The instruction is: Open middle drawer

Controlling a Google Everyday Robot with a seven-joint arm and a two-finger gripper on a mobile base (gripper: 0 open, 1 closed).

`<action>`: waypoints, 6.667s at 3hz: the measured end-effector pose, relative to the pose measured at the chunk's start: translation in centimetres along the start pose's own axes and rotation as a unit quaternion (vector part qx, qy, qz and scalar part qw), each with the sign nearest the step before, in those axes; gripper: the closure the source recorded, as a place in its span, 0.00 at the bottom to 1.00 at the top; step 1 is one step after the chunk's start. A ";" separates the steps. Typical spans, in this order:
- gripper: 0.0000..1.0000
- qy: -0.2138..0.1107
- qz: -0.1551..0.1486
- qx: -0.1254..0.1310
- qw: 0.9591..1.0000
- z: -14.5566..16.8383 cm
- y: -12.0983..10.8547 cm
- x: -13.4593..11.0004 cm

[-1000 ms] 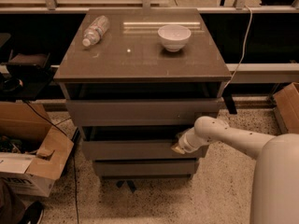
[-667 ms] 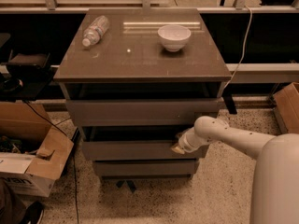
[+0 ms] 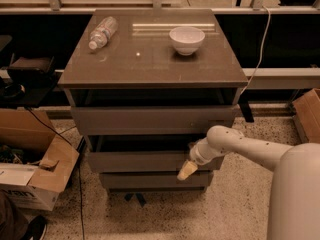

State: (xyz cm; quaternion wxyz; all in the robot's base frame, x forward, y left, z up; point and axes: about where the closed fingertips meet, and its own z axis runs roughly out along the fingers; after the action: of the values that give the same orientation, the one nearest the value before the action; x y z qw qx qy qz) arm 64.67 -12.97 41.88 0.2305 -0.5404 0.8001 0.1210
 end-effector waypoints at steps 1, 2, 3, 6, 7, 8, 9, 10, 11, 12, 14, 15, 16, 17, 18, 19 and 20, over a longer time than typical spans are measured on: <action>0.00 0.027 0.001 -0.041 0.999 -0.3 4.2 2.1; 0.17 0.032 0.001 -0.050 0.998 -0.4 5.0 2.6; 0.40 0.033 0.001 -0.050 0.998 -0.6 5.0 2.5; 0.80 0.033 0.001 -0.050 0.998 -1.5 4.9 2.0; 0.57 0.033 0.001 -0.050 0.998 -1.5 4.9 2.0; 0.33 0.036 -0.004 -0.066 0.997 -1.2 5.9 2.3; 0.10 0.036 -0.004 -0.067 0.997 -1.2 6.0 2.3; 0.00 0.038 -0.006 -0.081 0.996 -1.3 7.0 2.7; 0.00 0.039 -0.006 -0.081 0.996 -1.3 7.0 2.7; 0.26 0.059 -0.020 -0.141 0.988 -1.4 11.5 4.9; 0.72 0.059 -0.020 -0.141 0.988 -2.6 11.4 4.1; 0.71 0.059 -0.020 -0.141 0.988 -2.7 11.4 4.1; 0.48 0.069 -0.029 -0.149 0.986 -2.4 11.6 3.9; 0.25 0.099 -0.047 -0.170 0.979 -2.4 13.3 4.0; 0.02 0.127 -0.053 -0.201 0.970 -2.4 16.1 5.2; 0.00 0.133 -0.053 -0.208 0.968 -2.7 16.9 5.4; 0.00 0.139 -0.047 -0.227 0.963 -3.2 18.8 6.6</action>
Offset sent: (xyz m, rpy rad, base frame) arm -0.1928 -0.0165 -0.0256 -0.1131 0.3449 0.1673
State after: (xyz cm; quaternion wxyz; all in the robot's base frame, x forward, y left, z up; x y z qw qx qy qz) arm 44.56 -12.47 40.35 -0.0059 -0.6268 0.7497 0.2120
